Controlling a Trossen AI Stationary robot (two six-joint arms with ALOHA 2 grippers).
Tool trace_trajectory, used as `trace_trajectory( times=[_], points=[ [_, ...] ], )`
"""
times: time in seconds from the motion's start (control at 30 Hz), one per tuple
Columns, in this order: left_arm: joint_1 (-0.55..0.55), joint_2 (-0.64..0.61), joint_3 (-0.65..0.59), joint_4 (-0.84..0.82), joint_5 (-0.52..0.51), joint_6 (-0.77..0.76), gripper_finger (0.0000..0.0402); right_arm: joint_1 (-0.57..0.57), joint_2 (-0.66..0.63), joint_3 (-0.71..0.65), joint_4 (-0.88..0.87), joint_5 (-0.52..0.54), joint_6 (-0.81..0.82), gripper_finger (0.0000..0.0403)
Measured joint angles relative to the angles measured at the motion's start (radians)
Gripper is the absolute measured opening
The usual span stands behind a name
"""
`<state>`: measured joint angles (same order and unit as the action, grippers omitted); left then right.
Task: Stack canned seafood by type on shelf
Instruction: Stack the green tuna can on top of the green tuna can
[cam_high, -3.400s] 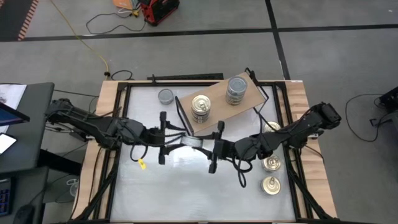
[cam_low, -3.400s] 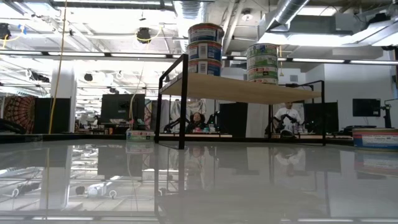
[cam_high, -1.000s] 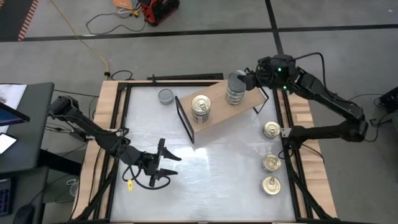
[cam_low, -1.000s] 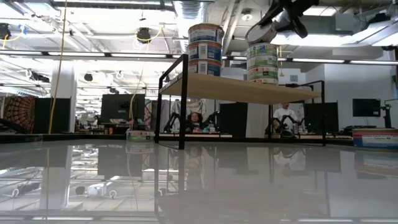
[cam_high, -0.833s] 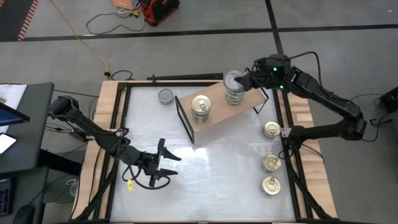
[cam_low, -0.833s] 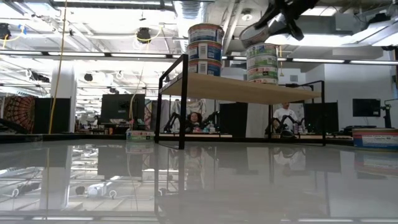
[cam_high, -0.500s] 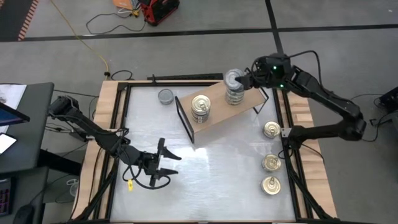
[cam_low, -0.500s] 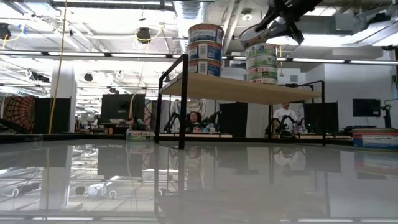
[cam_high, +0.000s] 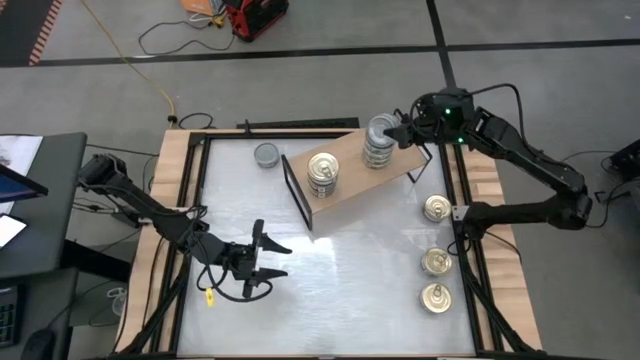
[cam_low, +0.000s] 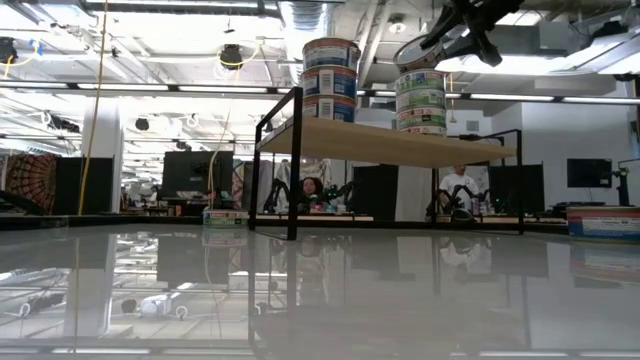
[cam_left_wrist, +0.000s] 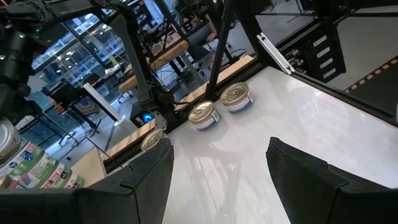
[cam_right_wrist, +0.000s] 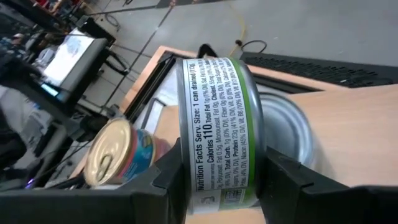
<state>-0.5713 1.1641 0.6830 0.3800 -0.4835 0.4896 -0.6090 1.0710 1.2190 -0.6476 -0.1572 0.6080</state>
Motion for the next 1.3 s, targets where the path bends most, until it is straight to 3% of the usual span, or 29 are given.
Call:
trace_trajectory(
  times=[0.93,1.3],
  points=[
    [0.0,0.0,0.0,-0.001,-0.019,0.014,0.0247,-0.18,0.055,0.002,-0.058,-0.36,-0.077,0.0175],
    [0.0,0.0,0.0,-0.001,-0.026,0.026,0.0247,-0.21,0.054,0.0,-0.074,-0.382,-0.088,0.0199]
  ],
)
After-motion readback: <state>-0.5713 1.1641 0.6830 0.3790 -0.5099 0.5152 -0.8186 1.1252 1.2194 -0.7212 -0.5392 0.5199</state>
